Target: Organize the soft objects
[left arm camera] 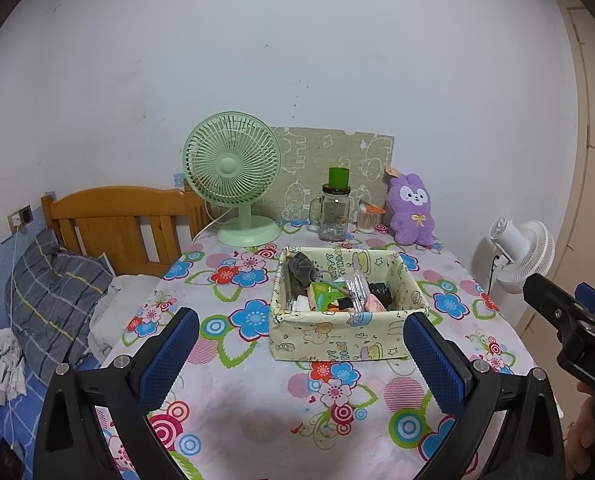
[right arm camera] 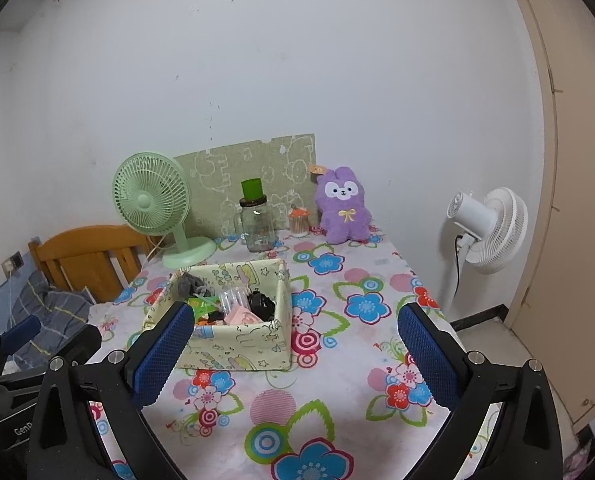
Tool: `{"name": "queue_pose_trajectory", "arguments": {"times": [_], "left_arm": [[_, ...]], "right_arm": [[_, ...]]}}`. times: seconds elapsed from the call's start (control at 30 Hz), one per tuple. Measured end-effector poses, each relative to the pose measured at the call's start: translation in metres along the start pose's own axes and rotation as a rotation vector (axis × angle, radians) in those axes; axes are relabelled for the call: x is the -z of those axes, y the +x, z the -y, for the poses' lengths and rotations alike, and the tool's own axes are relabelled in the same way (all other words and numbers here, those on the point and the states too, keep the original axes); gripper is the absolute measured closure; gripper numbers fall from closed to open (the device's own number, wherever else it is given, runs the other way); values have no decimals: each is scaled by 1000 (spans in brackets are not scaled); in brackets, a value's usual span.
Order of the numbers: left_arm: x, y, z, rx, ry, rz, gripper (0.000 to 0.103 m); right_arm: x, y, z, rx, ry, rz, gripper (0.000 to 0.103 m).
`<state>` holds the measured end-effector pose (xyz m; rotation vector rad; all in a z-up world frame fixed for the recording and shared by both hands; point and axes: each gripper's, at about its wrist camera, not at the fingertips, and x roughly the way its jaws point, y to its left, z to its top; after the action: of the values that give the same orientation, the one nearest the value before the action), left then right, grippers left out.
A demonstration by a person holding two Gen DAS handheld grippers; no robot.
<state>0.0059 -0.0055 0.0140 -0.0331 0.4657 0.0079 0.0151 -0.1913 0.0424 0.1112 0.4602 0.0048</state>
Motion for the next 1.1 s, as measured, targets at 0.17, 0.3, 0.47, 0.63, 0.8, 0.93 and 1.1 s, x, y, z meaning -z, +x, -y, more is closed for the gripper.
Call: {"name": "queue_pose_trajectory", "arguments": {"times": [0.17,0.3,0.47,0.63,0.8,0.93,1.1], "left_arm": [[0,-1,-3,1,-7,3,0],[-1,-2,-4,3,-7,6,0],[-2,-4,-5,2,-9,15,0],[-2,-5,-5,2,-10,17,0],[-2,-6,-6,3,-12,18,0],[-2,-6,-7,3,-14,19,0],[-2,-6,-7,-1,-10,18,0]], "right_arm": [[0,-1,-2,3,-4,0,0],[-1,0,-3,1,-4,0,0],[-2,-1,-4,1,-3,3,0],[-2,-3,-4,-3,-4,6,0],[-2,-4,-4,-4,-3,8,0],[-2,-4,-4,-4,-5,10,0],[-3,-5,-4,-10,-3,13,0]]}}
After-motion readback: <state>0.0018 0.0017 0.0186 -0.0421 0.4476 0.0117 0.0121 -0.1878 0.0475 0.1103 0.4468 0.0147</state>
